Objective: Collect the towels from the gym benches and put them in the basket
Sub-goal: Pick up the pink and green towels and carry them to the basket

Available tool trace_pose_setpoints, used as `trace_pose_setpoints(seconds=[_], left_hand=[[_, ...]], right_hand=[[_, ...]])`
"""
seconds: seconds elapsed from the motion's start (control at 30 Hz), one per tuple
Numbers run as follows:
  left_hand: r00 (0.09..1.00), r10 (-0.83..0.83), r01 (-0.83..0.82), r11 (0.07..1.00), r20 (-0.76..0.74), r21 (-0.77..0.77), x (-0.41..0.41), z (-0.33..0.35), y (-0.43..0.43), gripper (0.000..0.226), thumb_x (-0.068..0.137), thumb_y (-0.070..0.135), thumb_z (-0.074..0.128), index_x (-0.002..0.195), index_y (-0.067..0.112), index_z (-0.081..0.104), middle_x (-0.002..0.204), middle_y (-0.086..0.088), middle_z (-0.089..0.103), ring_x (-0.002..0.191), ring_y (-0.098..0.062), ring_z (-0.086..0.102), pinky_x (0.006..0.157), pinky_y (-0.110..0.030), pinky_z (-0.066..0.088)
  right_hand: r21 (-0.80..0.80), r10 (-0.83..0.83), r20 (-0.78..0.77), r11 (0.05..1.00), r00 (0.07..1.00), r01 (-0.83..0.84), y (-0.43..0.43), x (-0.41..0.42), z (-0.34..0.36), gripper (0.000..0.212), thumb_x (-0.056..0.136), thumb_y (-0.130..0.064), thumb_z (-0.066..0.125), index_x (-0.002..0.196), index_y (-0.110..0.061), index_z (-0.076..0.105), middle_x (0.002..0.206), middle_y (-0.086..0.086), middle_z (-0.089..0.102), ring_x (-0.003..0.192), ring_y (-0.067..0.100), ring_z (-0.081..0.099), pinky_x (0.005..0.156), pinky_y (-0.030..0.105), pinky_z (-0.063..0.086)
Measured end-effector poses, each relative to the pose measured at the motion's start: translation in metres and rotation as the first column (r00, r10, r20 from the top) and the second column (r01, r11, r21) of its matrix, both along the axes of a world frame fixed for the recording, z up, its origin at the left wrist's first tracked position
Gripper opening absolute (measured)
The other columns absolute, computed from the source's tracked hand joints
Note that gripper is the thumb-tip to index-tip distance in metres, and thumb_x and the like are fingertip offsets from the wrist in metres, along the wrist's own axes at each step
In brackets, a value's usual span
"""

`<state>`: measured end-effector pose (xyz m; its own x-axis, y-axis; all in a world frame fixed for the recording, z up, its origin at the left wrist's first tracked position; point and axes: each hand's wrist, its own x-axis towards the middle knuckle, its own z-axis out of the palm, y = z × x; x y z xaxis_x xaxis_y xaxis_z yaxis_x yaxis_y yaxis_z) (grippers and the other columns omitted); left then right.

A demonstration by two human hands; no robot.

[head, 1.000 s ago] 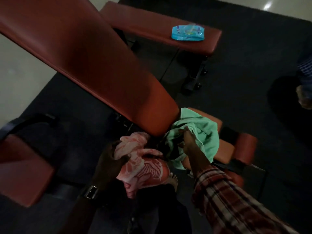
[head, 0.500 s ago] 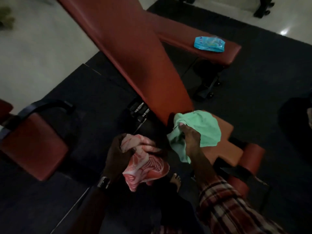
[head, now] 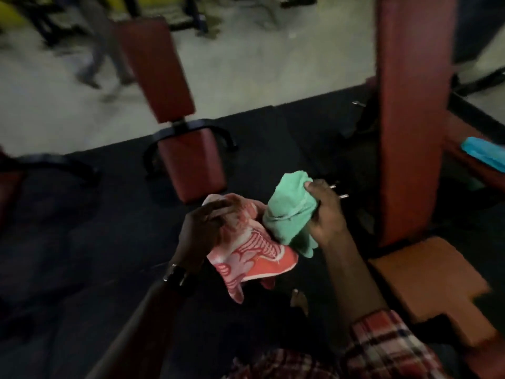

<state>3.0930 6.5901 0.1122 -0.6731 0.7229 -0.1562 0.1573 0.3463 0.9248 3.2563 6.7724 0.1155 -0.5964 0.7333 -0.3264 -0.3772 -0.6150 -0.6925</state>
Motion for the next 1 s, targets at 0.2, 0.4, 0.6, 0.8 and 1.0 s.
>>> trace_pose_setpoints(seconds=[0.2,0.4,0.6,0.8,1.0], left_hand=[[0.922,0.388,-0.388,0.92,0.009,0.048,-0.073,0.037,-0.154,0.04,0.081,0.008,0.067,0.1,0.043,0.072,0.098,0.014,0.073,0.097,-0.014,0.07,0.083,-0.041,0.059],[0.751,0.656,-0.659,0.744,0.067,0.111,-0.111,0.039,-0.293,0.063,0.067,0.003,0.075,0.123,0.027,0.062,0.109,0.017,0.064,0.099,-0.003,0.063,0.082,-0.021,0.056],[0.509,0.859,-0.86,0.503,0.064,0.081,-0.162,0.034,-0.413,0.069,0.074,-0.02,0.067,0.133,0.014,0.053,0.106,-0.002,0.066,0.09,-0.006,0.068,0.076,-0.023,0.059],[0.201,0.98,-0.979,0.2,-0.002,-0.042,-0.235,0.035,-0.525,0.085,0.075,-0.009,0.072,0.147,0.024,0.041,0.123,0.003,0.061,0.1,-0.003,0.063,0.087,-0.023,0.052],[-0.086,0.996,-0.996,-0.086,-0.018,-0.039,-0.266,0.019,-0.617,0.051,0.073,0.002,0.077,0.116,0.026,0.066,0.105,0.005,0.072,0.1,-0.012,0.069,0.078,-0.024,0.056]], right_hand=[[0.206,0.344,0.1,0.911,0.934,-0.358,-0.112,-0.135,0.024,0.035,0.071,0.001,0.071,0.102,-0.01,0.057,0.095,0.011,0.069,0.082,0.024,0.069,0.073,0.038,0.058],[0.247,0.676,0.154,0.68,0.72,-0.691,-0.227,-0.274,0.021,0.036,0.072,-0.004,0.07,0.107,0.001,0.065,0.101,0.016,0.072,0.093,0.03,0.069,0.081,0.035,0.059],[0.258,0.799,0.169,0.529,0.577,-0.808,-0.364,-0.404,0.001,0.03,0.082,0.0,0.068,0.112,0.003,0.067,0.115,0.024,0.068,0.105,0.036,0.066,0.092,0.044,0.053],[0.265,0.907,0.216,0.301,0.36,-0.916,-0.494,-0.517,-0.001,0.029,0.078,-0.007,0.074,0.106,0.0,0.071,0.112,0.023,0.07,0.103,0.035,0.067,0.097,0.052,0.051],[0.206,0.95,0.224,0.17,0.215,-0.964,-0.619,-0.595,-0.001,0.018,0.083,-0.007,0.07,0.101,-0.007,0.072,0.113,0.02,0.07,0.111,0.039,0.064,0.1,0.054,0.049]])
